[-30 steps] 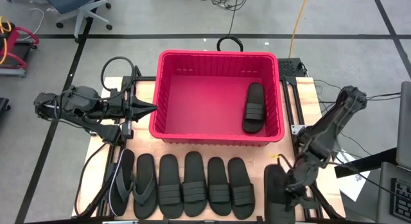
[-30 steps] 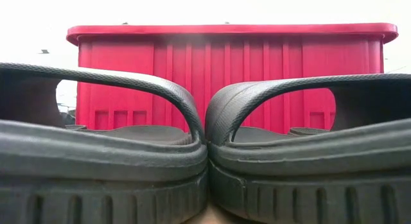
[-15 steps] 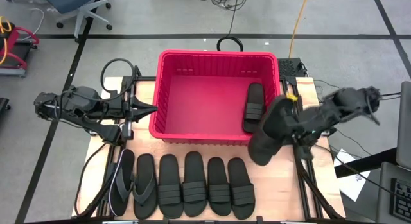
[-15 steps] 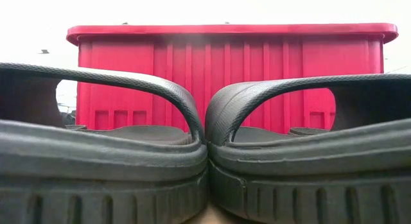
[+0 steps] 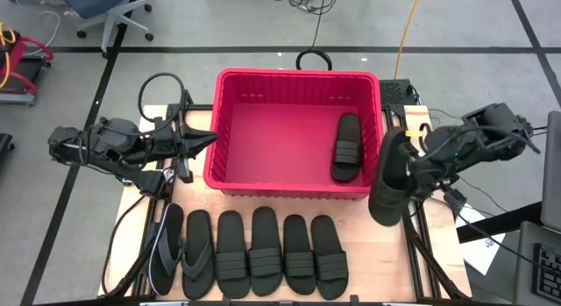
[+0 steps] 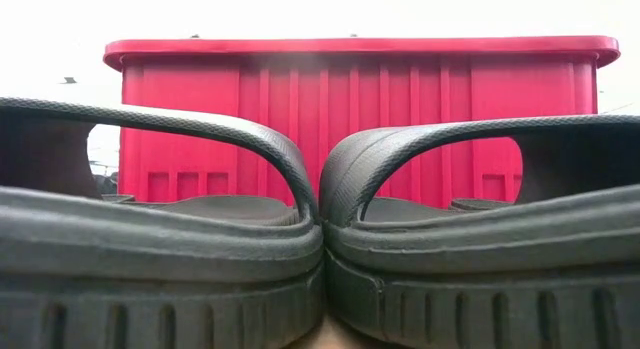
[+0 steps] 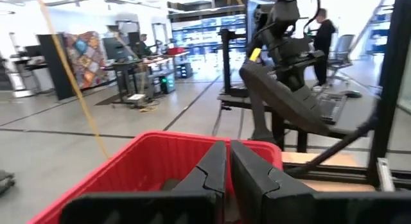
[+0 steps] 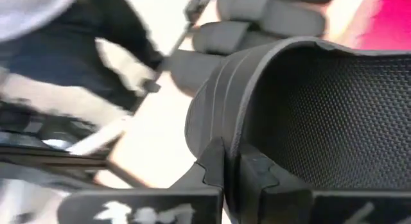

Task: Pick and place slides into bin
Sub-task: Put the black slide into the red bin

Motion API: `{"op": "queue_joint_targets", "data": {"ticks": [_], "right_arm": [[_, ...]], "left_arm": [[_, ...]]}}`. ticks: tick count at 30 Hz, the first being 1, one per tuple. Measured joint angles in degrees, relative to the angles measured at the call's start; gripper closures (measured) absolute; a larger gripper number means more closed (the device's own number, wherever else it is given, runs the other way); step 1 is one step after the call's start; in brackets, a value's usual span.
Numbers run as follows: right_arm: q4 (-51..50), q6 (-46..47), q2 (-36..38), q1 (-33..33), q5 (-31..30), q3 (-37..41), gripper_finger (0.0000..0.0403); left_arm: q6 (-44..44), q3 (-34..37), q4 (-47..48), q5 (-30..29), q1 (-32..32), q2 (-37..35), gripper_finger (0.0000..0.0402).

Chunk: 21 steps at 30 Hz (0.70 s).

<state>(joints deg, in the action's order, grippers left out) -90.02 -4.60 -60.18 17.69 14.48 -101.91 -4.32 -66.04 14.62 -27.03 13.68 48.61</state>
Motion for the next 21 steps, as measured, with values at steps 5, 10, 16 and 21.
{"op": "queue_joint_targets", "data": {"ticks": [5,10,16,21], "right_arm": [[0.0,-7.4,1.3,-5.9,-6.9,0.0,0.0395],[1.1,-15.9,0.3,-13.0,-8.7,0.0,0.0396],[13.2,-25.9,-3.9,-27.1,3.6,1.5,0.0397],[22.7,-29.9,-7.0,-40.6,19.3,6.5,0.0397]], "left_arm": [[0.5,0.0,-3.9,-0.2,-2.1,3.0,0.0378],[3.0,0.0,-6.6,-0.2,-4.3,6.7,0.0378],[5.0,0.0,-8.9,1.8,-5.8,10.6,0.0378],[4.9,0.0,-8.8,2.0,-5.8,11.1,0.0378]]}}
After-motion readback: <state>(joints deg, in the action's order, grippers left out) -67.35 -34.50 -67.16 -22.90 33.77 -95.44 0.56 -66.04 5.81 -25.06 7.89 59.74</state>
